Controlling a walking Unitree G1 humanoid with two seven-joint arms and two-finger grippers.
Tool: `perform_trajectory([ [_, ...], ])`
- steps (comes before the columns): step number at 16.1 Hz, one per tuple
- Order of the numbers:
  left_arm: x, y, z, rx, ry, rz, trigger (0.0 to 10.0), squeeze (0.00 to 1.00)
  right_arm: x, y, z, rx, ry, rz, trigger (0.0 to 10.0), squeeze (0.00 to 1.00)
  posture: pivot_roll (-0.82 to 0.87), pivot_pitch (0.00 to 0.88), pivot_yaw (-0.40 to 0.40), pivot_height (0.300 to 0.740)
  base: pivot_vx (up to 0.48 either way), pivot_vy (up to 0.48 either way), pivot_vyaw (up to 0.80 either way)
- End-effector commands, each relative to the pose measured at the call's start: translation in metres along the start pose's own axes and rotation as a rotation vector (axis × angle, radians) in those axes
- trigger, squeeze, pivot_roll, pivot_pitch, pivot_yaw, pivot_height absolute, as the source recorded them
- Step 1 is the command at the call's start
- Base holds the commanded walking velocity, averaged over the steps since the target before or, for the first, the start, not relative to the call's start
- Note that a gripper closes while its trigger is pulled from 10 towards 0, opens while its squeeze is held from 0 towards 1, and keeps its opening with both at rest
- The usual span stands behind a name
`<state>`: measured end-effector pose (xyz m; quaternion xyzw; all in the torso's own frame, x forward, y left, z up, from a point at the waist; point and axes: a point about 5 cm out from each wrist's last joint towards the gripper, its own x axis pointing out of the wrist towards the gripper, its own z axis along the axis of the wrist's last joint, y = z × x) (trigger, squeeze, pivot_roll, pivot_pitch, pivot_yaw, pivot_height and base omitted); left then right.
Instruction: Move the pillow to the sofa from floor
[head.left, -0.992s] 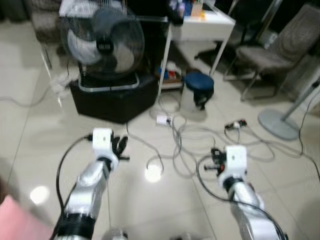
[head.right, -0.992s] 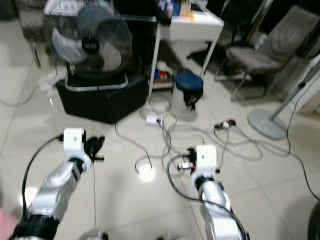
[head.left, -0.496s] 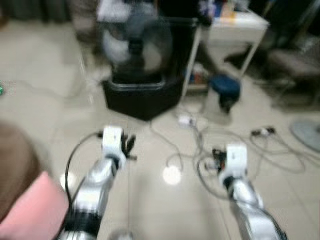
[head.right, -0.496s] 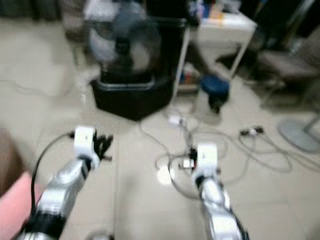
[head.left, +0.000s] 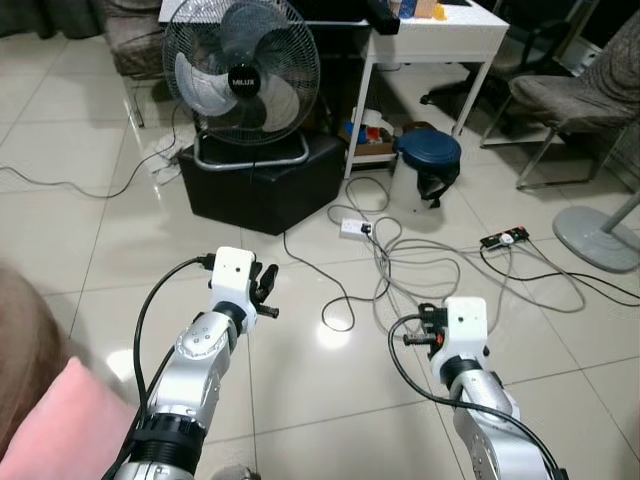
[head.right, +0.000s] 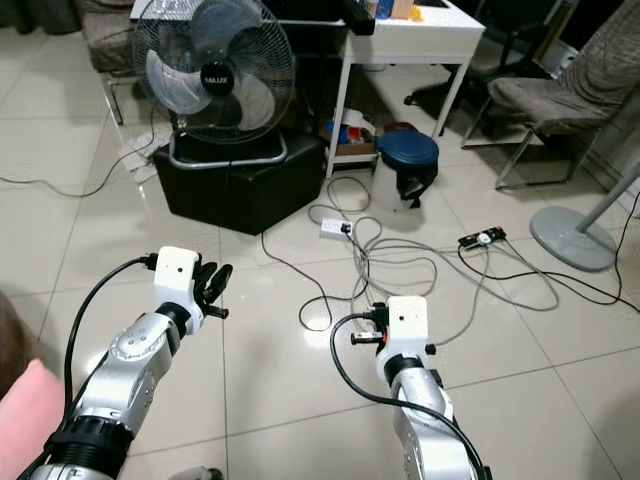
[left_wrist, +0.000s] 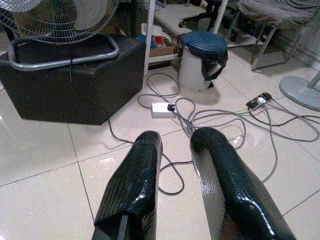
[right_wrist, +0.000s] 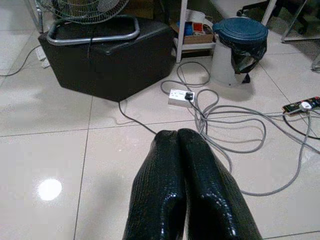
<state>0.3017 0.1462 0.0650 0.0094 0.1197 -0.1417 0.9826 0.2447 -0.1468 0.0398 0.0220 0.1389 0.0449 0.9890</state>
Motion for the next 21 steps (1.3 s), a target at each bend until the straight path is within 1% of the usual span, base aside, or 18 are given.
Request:
perform_trajectory([
  [1,0.0,-0.0028,0.0016,0.01,-0.003,-0.009,10.0,0.0,-0.0012,-0.0005,0.0031,-0.012,-0.008,-0.006,10.0,0.0,-0.11,0.101,-0.072,0.74,0.48,0.0,0.0],
  [6,-0.0001,-0.0054,0.0001,0.009,-0.001,-0.019,10.0,0.0,-0.0017,0.0037,0.0027,-0.013,-0.006,0.006,10.0,0.0,-0.11,0.111,-0.07,0.74,0.48,0.0,0.0],
  [8,-0.0002,-0.0059,-0.0014,0.021,0.006,-0.018,10.0,0.0,-0.0014,0.0044,0.0027,-0.013,-0.002,0.005,10.0,0.0,-0.12,0.114,-0.068,0.74,0.422,0.0,0.0],
  [9,0.0001,-0.0079,-0.0025,0.015,0.01,-0.033,10.0,0.0,-0.0008,0.0049,0.0027,-0.015,0.0,0.008,10.0,0.0,-0.11,0.115,-0.07,0.74,0.277,0.0,0.0],
  [12,0.0006,-0.0085,-0.0025,-0.006,0.005,-0.02,10.0,0.0,0.0002,0.0049,0.0033,-0.017,0.003,0.012,10.0,0.0,-0.11,0.117,-0.071,0.74,0.406,0.0,0.0],
  [14,0.0003,-0.0077,-0.0022,0.017,0.0,-0.005,10.0,0.0,0.0017,0.0058,0.0036,-0.02,0.011,0.021,10.0,0.0,-0.11,0.118,-0.072,0.74,0.0,0.0,0.0],
  [19,0.001,-0.0084,-0.0016,0.021,-0.007,-0.004,10.0,0.0,0.0046,0.0039,0.0059,-0.027,0.002,0.024,10.0,0.0,-0.11,0.118,-0.074,0.74,0.0,0.0,0.0],
  [21,0.0013,-0.0088,-0.0015,0.021,-0.008,-0.005,10.0,0.0,0.0053,0.0038,0.0065,-0.051,0.002,0.035,10.0,0.0,-0.11,0.118,-0.073,0.74,0.0,0.0,0.0],
])
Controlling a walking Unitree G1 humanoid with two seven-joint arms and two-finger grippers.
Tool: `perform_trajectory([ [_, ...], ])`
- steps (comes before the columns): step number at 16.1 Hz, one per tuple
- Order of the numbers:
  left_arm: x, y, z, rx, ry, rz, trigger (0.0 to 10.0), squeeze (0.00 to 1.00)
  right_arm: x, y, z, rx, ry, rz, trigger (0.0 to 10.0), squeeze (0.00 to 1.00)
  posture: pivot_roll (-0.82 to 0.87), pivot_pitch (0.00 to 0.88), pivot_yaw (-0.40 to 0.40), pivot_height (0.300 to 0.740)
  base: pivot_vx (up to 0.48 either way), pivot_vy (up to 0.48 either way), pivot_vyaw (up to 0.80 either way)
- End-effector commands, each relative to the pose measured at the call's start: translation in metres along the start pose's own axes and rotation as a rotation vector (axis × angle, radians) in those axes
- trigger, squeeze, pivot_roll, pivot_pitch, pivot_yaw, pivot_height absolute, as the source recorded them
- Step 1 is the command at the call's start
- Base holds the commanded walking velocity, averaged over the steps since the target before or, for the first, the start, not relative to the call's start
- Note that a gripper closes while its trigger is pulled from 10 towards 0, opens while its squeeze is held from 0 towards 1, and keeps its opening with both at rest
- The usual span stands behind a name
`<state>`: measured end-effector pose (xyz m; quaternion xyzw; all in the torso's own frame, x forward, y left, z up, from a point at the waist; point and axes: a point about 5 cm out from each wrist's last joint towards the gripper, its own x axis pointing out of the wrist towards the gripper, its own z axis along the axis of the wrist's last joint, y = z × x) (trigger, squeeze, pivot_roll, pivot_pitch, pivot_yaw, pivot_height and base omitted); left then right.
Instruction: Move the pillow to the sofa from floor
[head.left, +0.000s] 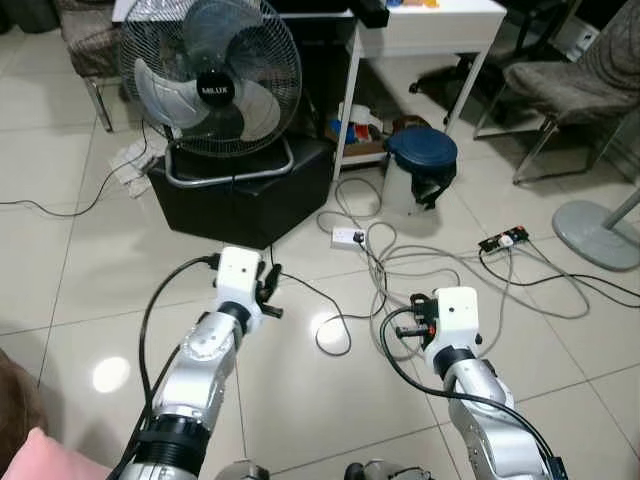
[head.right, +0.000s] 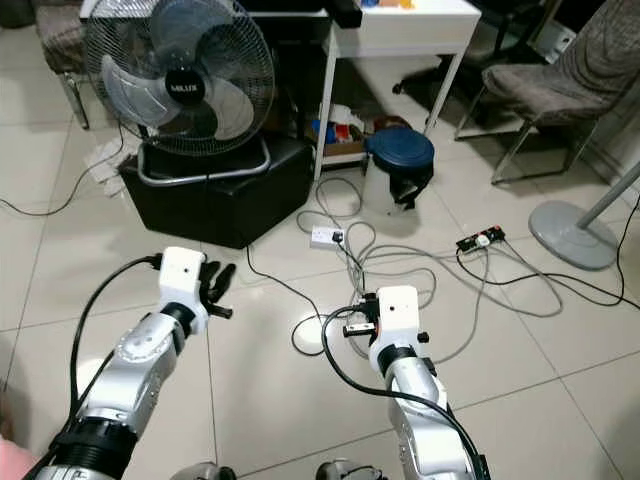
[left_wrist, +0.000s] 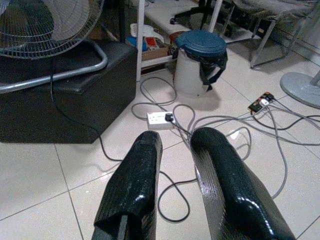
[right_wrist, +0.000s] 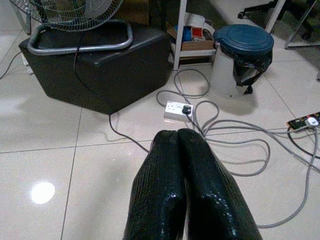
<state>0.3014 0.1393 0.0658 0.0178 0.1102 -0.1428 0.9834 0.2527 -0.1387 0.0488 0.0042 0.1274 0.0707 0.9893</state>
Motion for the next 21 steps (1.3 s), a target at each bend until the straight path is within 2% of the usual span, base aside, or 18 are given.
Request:
perform_trajectory([
  [1,0.0,-0.002,-0.002,0.001,0.007,-0.006,10.0,0.0,-0.001,-0.004,-0.003,0.001,0.003,-0.005,10.0,0.0,-0.1,0.119,-0.073,0.74,0.0,0.0,0.0],
  [8,0.0,-0.004,-0.004,-0.007,0.01,-0.008,10.0,0.0,0.002,-0.008,-0.003,0.014,0.012,0.004,10.0,0.0,-0.11,0.12,-0.076,0.74,0.0,0.0,0.47],
  [12,-0.003,0.004,-0.007,-0.063,0.006,0.039,10.0,0.0,0.002,-0.012,-0.004,0.022,0.011,-0.012,10.0,0.0,-0.1,0.111,-0.08,0.74,0.0,0.0,0.42],
  [21,-0.006,0.007,-0.01,-0.067,0.01,0.06,10.0,0.0,0.008,-0.009,-0.004,0.03,0.013,0.0,10.0,0.0,-0.07,0.104,-0.091,0.74,0.0,0.0,0.42],
])
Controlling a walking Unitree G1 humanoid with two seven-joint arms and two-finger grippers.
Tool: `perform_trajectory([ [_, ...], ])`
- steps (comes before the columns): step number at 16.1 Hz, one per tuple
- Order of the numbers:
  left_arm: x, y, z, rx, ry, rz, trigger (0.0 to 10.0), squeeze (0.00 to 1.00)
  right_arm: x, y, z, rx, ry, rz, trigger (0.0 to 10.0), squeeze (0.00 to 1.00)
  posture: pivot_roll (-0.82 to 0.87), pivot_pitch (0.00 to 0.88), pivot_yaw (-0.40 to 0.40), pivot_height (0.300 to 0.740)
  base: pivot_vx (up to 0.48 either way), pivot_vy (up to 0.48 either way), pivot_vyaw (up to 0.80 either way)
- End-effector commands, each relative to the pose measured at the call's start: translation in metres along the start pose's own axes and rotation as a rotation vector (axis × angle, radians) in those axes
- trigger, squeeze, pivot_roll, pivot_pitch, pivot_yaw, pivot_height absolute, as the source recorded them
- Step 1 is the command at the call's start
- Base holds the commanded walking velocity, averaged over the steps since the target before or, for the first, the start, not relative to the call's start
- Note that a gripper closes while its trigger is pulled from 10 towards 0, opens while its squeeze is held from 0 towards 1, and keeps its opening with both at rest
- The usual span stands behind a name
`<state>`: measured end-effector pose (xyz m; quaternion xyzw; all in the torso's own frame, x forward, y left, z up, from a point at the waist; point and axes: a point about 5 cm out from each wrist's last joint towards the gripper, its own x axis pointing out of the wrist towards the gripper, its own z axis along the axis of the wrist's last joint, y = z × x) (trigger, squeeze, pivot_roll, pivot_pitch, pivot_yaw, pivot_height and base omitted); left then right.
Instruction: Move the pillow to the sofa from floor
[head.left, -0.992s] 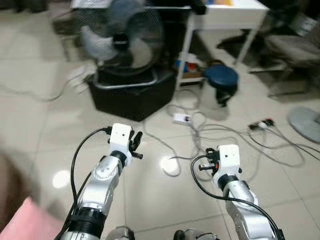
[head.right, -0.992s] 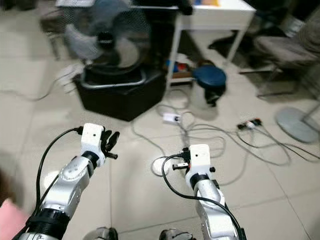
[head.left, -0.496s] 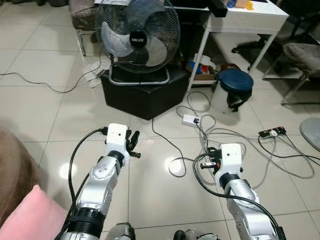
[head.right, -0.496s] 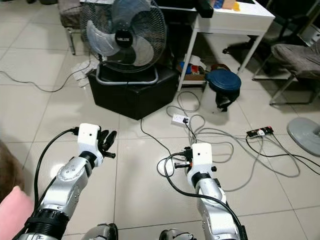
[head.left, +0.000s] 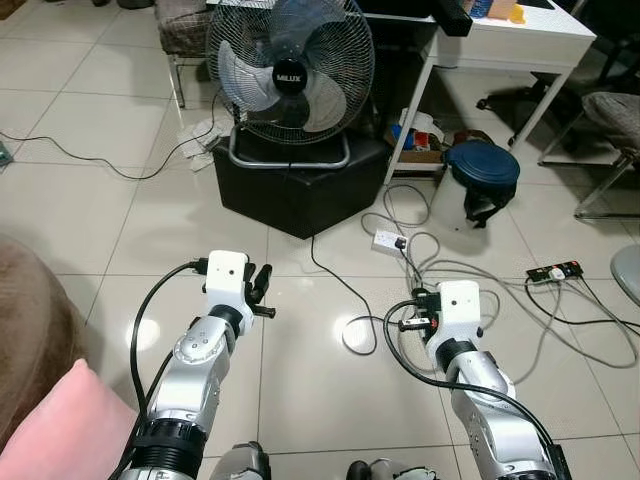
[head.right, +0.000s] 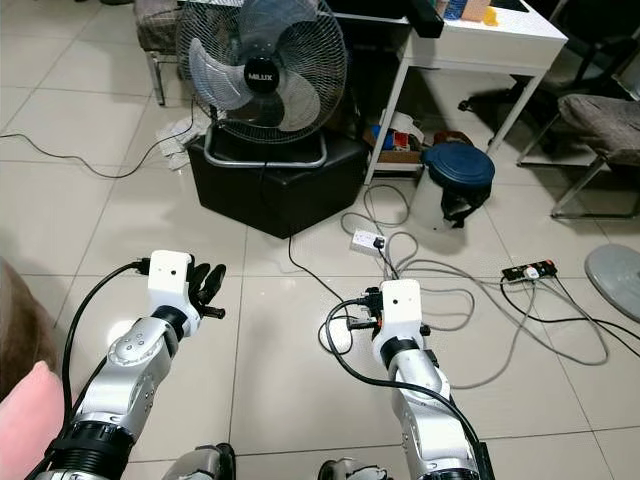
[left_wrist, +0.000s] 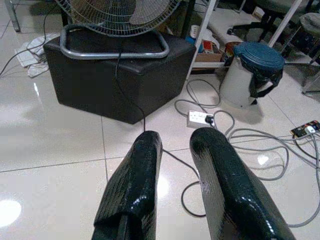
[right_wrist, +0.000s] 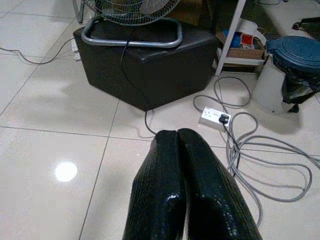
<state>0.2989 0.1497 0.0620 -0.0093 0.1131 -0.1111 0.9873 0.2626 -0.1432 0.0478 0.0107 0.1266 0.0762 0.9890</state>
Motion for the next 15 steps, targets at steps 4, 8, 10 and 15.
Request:
perform_trajectory([
  [4,-0.0013,-0.001,-0.0035,-0.003,0.008,0.003,10.0,0.0,-0.0003,-0.0039,-0.0056,0.027,0.019,-0.018,10.0,0.0,-0.07,0.107,-0.087,0.74,0.0,0.0,0.41],
  [8,-0.0013,-0.001,-0.0033,0.005,0.006,0.005,10.0,0.0,-0.0002,-0.0026,-0.0061,0.024,0.02,-0.012,10.0,0.0,-0.07,0.109,-0.086,0.74,0.0,0.0,0.41],
  [10,-0.0013,-0.0016,-0.0031,0.005,0.004,0.006,10.0,0.0,0.0001,-0.002,-0.0059,0.014,0.021,-0.005,10.0,0.0,-0.07,0.111,-0.088,0.74,0.0,0.0,0.41],
  [15,-0.0015,-0.0022,-0.0031,0.006,0.002,0.011,10.0,0.0,0.0004,-0.0006,-0.0035,-0.011,0.007,0.001,10.0,0.0,-0.07,0.119,-0.086,0.74,0.0,0.0,0.41],
])
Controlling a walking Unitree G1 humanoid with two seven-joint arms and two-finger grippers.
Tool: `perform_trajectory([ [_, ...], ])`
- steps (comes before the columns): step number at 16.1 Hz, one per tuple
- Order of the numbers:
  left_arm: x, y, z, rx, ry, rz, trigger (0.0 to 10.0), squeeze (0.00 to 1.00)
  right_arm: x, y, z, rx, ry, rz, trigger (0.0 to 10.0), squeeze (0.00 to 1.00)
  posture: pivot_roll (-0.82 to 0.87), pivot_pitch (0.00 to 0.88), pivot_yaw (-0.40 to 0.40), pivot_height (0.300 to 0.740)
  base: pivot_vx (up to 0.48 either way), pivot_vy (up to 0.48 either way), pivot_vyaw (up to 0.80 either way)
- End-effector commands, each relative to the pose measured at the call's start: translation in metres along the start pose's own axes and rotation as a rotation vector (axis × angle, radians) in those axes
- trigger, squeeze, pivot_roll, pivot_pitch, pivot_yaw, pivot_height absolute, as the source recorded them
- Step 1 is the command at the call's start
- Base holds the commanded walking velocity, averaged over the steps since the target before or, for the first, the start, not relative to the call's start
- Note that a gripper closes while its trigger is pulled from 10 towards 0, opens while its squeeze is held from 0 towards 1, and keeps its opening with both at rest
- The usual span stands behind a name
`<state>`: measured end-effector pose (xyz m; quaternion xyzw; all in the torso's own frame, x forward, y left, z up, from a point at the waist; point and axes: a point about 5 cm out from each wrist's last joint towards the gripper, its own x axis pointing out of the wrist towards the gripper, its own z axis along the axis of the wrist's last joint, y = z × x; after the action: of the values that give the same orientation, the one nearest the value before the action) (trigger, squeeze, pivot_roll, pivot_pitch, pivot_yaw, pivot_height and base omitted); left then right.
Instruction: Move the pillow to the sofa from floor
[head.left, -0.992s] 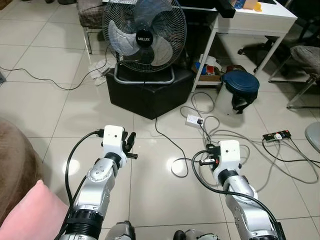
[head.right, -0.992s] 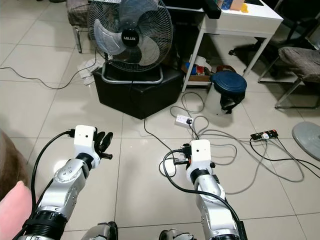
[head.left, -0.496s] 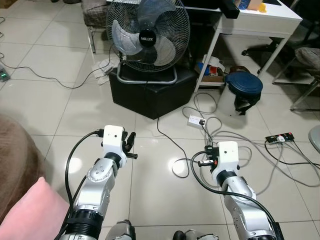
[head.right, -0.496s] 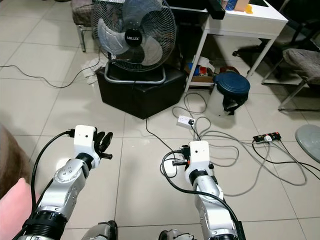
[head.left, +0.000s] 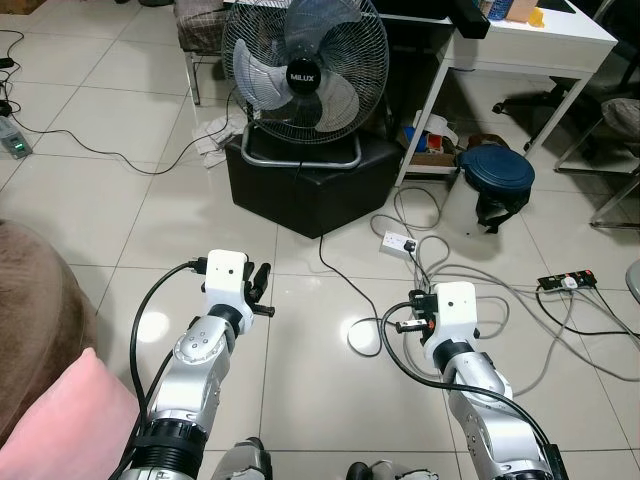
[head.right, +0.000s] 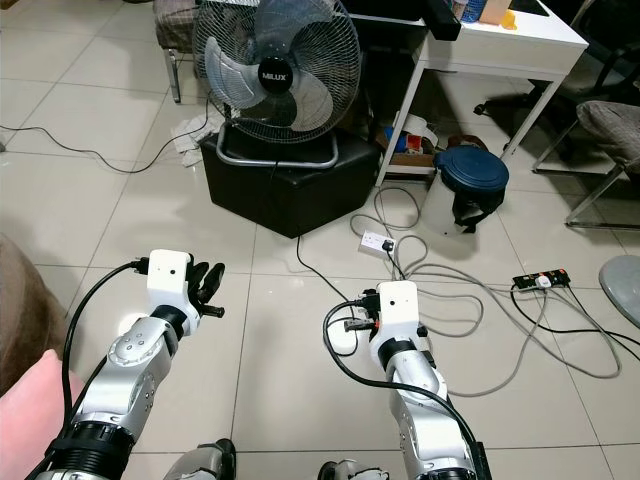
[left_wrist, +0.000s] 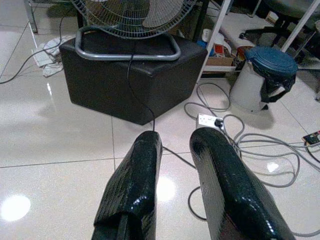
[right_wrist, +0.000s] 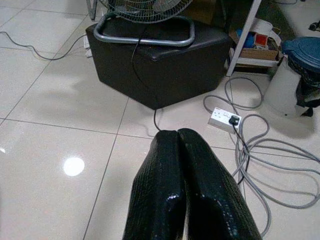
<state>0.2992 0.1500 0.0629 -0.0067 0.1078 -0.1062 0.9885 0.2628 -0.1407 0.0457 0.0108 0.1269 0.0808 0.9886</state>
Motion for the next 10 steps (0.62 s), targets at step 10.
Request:
perform_trajectory([
  [10,-0.0001,-0.0045,-0.0026,0.002,0.011,-0.004,10.0,0.0,-0.0003,-0.0043,-0.0058,-0.001,0.016,-0.01,10.0,0.04,-0.07,0.114,-0.08,0.74,0.0,0.0,0.4],
])
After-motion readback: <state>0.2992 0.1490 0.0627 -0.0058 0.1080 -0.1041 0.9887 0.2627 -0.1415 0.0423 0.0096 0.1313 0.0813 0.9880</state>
